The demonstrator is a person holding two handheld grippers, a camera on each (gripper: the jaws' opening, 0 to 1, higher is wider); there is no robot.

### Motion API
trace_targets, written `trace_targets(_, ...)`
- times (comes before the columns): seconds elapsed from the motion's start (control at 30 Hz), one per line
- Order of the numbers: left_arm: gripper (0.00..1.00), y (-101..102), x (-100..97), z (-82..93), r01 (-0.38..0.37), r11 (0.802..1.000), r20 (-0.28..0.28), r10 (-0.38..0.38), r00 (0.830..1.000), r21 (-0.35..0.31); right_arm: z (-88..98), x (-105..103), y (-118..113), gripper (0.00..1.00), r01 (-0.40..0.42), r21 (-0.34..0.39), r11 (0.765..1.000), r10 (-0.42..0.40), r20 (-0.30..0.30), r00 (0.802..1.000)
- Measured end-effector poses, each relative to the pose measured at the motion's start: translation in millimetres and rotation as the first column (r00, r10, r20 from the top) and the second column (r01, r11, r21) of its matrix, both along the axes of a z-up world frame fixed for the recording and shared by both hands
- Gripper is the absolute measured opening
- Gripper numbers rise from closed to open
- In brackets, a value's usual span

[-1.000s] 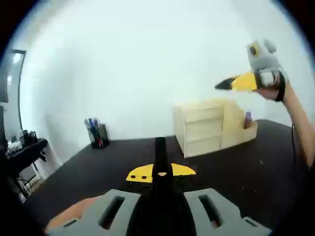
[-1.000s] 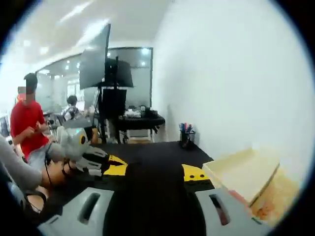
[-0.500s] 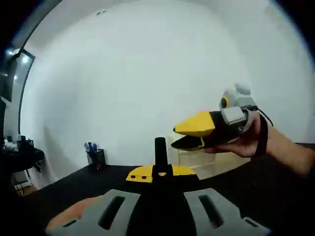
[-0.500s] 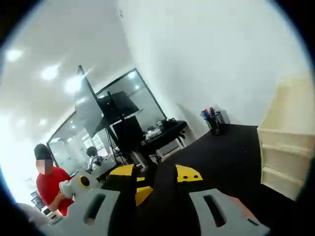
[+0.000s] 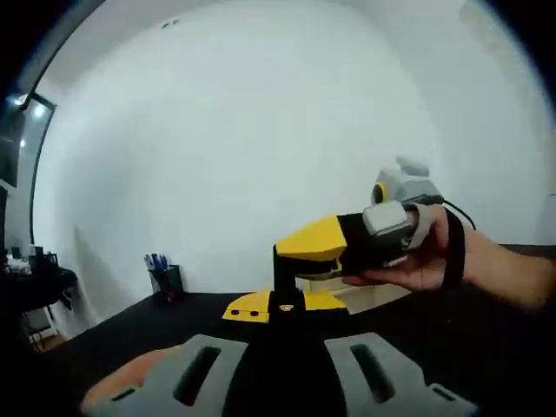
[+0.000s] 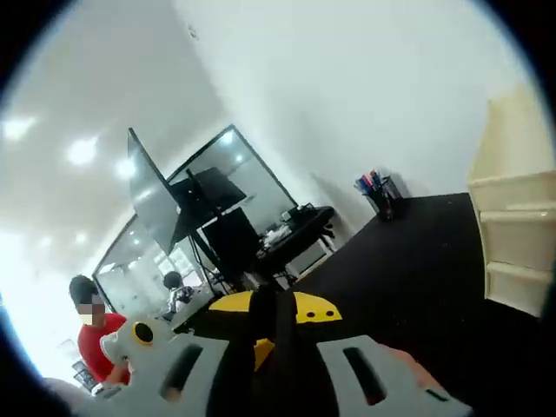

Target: Open the drawer, pick up the cosmetic bottles from the table one by one, place them into the drawer, release the gripper, close the drawer, and move the gripper away

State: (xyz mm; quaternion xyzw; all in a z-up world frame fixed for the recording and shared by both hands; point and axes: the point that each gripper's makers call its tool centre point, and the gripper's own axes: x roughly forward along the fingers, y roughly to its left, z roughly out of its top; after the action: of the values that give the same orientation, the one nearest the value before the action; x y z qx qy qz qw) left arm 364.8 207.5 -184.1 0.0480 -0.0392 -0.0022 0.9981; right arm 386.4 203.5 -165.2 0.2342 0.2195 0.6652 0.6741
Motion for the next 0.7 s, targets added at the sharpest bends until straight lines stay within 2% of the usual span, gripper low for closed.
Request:
trace_targets(0.03, 0.07, 0.4, 0.8, -0.5, 0.001, 1.0, -0.004, -0.001, 1.0, -0.002, 1.6, 1.3, 0.3, 0.08, 0.014, 0.003, 1.0, -0.014, 0.031, 0.999)
trace_targets(0.07, 0.07, 0.8, 1.3, -0.8, 0.0, 1.0, -0.006, 0.0, 1.0, -0.002, -1.8, -8.5, -2.3, 0.08, 0.02, -0.004, 1.0, -0.02, 0.069, 0.997)
trace_targets(0.17, 0.07, 3.1, 2.4, -2.2, -0.001, 1.0, -0.016, 0.001, 1.0, -0.008, 1.1, -11.5, -1.0, 0.08, 0.024, -0.004, 1.0, -0.023, 0.124, 0.992)
trace_targets(0.27, 0.07, 4.5, 3.5, -5.2, -0.002, 1.0, -0.032, 0.002, 0.999, -0.015, -1.4, -20.8, -2.1, 0.07, 0.031, -0.017, 0.999, -0.027, 0.203, 0.979)
trace_targets(0.4, 0.07, 6.6, 5.9, -7.1, -0.004, 1.0, -0.048, 0.003, 0.999, -0.022, 2.0, -22.1, 0.1, 0.07, 0.044, -0.027, 0.999, -0.033, 0.325, 0.945)
trace_targets(0.43, 0.07, 7.3, 6.5, -7.0, -0.004, 1.0, -0.05, 0.003, 0.999, -0.025, 3.3, -23.0, 1.0, 0.07, 0.053, -0.028, 0.998, -0.039, 0.367, 0.93)
trace_targets(0.5, 0.07, 9.2, 7.2, -7.3, -0.007, 1.0, -0.055, 0.005, 0.998, -0.03, 5.4, -24.3, 2.5, 0.07, 0.058, -0.032, 0.998, -0.039, 0.414, 0.91)
trace_targets(0.57, 0.07, 3.8, 3.5, -9.7, -0.008, 0.999, -0.058, 0.006, 0.998, -0.035, 6.6, -27.4, 3.1, 0.07, 0.062, -0.036, 0.997, -0.04, 0.433, 0.9)
trace_targets(0.7, 0.07, 2.7, 1.7, -9.7, -0.01, 0.999, -0.061, 0.008, 0.998, -0.043, 6.1, -31.8, 2.1, 0.07, 0.07, -0.042, 0.997, -0.04, 0.497, 0.867)
